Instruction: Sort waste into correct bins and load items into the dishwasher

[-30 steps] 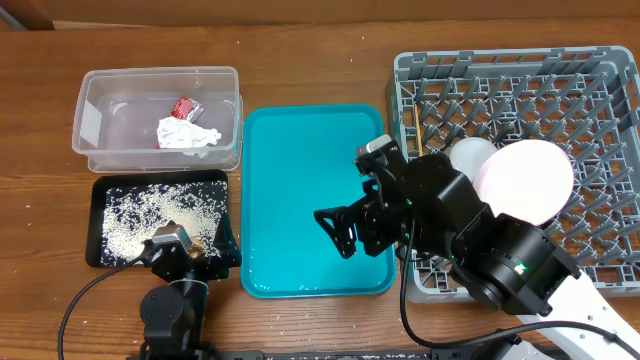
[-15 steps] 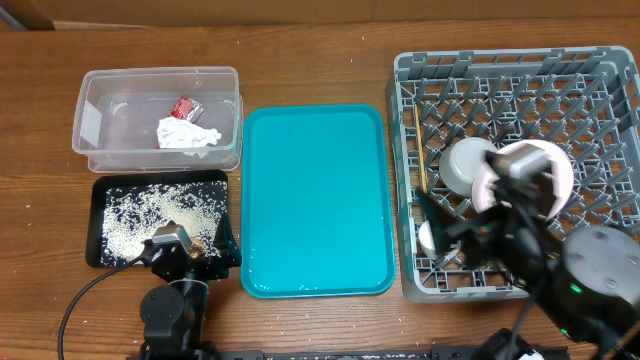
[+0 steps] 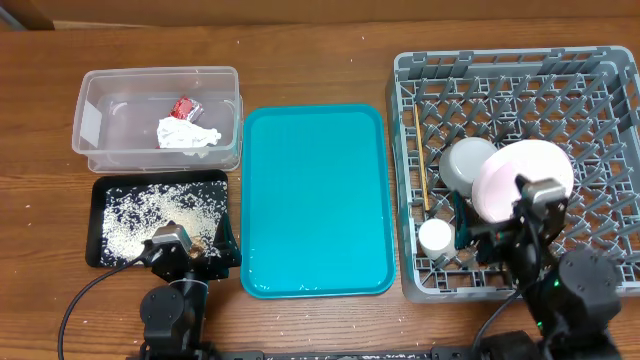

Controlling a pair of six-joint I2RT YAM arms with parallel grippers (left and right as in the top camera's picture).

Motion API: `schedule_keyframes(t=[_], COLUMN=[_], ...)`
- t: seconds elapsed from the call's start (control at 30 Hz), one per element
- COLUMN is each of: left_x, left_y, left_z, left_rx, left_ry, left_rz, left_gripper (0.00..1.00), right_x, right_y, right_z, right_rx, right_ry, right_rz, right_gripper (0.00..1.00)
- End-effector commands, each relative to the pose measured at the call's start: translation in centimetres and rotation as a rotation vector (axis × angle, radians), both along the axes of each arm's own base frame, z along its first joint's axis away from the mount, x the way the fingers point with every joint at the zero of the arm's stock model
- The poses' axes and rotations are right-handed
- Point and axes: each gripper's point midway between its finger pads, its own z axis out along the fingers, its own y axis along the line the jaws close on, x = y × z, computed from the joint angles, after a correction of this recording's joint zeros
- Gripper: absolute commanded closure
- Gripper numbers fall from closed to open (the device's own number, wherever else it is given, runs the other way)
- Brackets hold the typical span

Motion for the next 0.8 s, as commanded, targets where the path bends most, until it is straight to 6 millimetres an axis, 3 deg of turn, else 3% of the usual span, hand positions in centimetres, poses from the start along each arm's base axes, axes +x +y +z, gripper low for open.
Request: schedule_keyframes(t=[0.0, 0.27, 0.47, 0.77], left_x=[0.0, 0.0, 0.0, 0.0], left_y=[0.3, 0.3, 0.3, 0.3], left_z=[0.1, 0.1, 0.1, 0.1], left_rx=[-0.007, -0.007, -0.007, -0.007], left_ry=[-0.009, -0.009, -0.009, -0.009], left_rz=[0.018, 0.018, 0.018, 0.018], left_gripper=[0.0, 0.0, 0.0, 0.0], right_x=[-0.9, -1.0, 0.1, 0.5], right_y=[0.5, -0.1, 0.0, 0.0], right_z=[-2.2, -7.2, -10.0, -9.7], right_rx=[0.019, 0.03, 0.034, 0.038], right_ry=[-0.031, -0.111, -0.165, -0.231], right_rz=[0.052, 0.029, 0.029, 0.026], right_gripper=[0.0, 0.0, 0.0, 0.0])
